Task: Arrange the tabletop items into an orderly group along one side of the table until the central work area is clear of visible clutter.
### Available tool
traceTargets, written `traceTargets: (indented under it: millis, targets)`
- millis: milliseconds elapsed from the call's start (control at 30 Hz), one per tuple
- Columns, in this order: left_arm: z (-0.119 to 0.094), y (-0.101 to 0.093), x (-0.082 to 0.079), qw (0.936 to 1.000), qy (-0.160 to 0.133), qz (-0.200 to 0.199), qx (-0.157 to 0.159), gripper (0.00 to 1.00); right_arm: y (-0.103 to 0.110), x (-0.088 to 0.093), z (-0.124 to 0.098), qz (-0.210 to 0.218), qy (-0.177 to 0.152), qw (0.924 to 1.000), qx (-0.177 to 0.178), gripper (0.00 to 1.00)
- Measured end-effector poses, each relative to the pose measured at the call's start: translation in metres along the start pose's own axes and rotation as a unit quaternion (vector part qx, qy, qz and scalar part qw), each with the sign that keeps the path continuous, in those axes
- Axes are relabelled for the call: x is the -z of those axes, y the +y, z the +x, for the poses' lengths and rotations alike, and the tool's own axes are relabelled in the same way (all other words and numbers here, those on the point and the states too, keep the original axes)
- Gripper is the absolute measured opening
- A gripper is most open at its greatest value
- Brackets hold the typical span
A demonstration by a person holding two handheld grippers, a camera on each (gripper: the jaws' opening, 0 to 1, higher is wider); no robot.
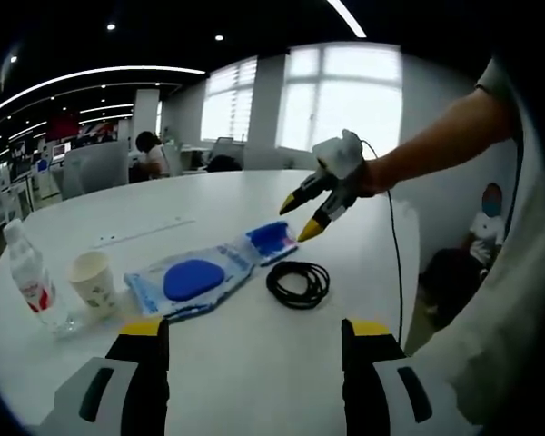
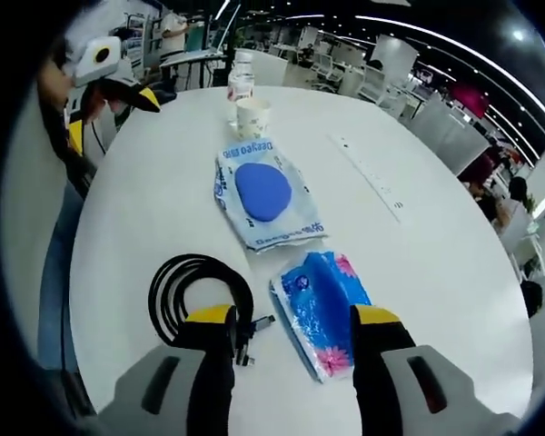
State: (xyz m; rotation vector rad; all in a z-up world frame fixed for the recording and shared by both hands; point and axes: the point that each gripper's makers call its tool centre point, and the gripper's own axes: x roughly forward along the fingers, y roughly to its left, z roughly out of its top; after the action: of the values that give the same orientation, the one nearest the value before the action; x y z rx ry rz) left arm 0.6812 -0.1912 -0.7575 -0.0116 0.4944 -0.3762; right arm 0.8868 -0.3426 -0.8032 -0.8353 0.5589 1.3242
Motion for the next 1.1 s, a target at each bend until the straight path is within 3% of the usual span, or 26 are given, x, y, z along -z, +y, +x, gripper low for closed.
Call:
traceTargets:
  millis: [400, 1100]
  targets:
    - [-0.002, -0.002, 0.004, 1.0, 0.004, 0.0, 0.002, 0.76, 0.015, -0.003, -0.003, 0.052, -0.034, 0.9977, 0.027, 0.47]
    - [0.013, -0.004, 0.008, 0.9998, 0.012, -0.001, 0.014, 0.72, 0.048, 0.008, -0.005, 0.137, -0.046, 0.9866, 0.076, 0.44]
